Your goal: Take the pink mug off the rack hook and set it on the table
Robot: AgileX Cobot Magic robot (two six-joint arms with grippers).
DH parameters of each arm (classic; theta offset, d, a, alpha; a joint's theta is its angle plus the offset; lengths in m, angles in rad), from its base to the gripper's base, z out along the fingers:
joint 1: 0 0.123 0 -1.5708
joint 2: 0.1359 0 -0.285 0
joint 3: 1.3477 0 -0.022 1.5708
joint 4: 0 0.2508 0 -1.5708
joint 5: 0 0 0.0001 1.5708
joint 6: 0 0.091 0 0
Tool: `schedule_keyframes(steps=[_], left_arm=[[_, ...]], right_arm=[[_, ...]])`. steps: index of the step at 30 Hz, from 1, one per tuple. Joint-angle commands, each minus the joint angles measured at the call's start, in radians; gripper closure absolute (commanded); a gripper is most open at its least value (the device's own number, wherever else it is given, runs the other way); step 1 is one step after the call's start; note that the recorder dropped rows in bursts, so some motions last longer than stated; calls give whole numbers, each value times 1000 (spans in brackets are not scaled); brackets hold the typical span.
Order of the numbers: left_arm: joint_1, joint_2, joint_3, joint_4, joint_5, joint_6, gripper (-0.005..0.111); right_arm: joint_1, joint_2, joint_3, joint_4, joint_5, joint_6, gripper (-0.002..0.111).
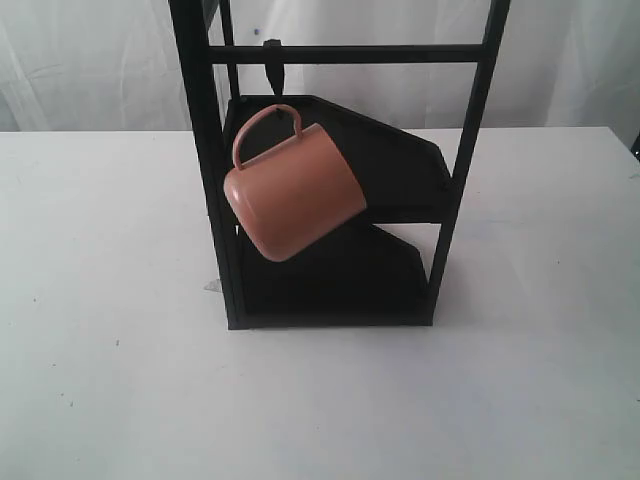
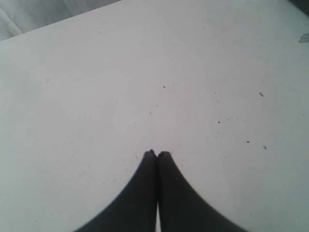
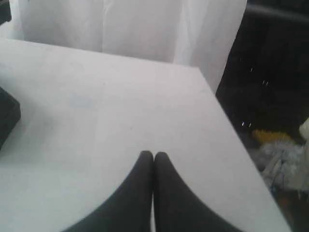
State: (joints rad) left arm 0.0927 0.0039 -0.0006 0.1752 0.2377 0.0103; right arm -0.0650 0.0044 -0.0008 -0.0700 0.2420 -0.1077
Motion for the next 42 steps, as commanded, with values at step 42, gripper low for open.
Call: schedule_keyframes(steps=[42], left_arm=[[0, -4, 1, -7, 0, -10, 107]], right_arm=[[-6, 442, -403, 180, 110, 108, 108]])
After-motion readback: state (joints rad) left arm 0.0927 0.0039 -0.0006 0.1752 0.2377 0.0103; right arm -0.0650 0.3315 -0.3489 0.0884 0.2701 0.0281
